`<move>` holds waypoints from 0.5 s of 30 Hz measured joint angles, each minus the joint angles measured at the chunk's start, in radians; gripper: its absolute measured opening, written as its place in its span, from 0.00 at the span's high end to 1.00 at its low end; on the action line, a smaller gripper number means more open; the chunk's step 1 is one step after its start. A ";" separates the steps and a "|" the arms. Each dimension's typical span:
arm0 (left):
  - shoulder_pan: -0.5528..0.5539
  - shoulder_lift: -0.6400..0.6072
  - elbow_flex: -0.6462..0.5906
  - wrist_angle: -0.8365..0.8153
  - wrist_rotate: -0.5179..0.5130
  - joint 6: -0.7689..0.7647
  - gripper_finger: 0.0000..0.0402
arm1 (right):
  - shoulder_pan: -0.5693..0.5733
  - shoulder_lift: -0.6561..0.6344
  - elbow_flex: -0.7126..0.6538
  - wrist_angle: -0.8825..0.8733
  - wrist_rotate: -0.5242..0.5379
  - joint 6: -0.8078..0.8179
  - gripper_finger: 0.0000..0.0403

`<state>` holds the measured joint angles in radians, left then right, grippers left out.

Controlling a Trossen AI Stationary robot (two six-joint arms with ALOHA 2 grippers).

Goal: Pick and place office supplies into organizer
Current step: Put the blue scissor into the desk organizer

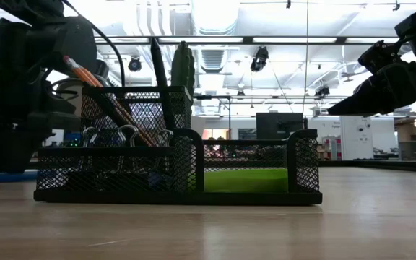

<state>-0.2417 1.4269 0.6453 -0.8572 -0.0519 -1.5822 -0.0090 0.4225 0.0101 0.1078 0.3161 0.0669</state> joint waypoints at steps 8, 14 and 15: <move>0.000 0.000 0.000 -0.002 0.000 0.055 0.87 | 0.000 0.000 0.000 0.000 0.000 0.000 0.98; -0.002 0.000 0.043 -0.039 0.001 0.077 0.87 | 0.000 0.000 0.000 0.000 0.000 0.000 0.98; -0.002 0.000 0.057 -0.045 0.004 0.080 0.87 | 0.000 -0.001 0.000 0.000 0.000 0.000 0.98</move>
<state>-0.2440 1.4269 0.7020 -0.9025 -0.0482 -1.5025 -0.0090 0.4217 0.0101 0.1074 0.3161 0.0669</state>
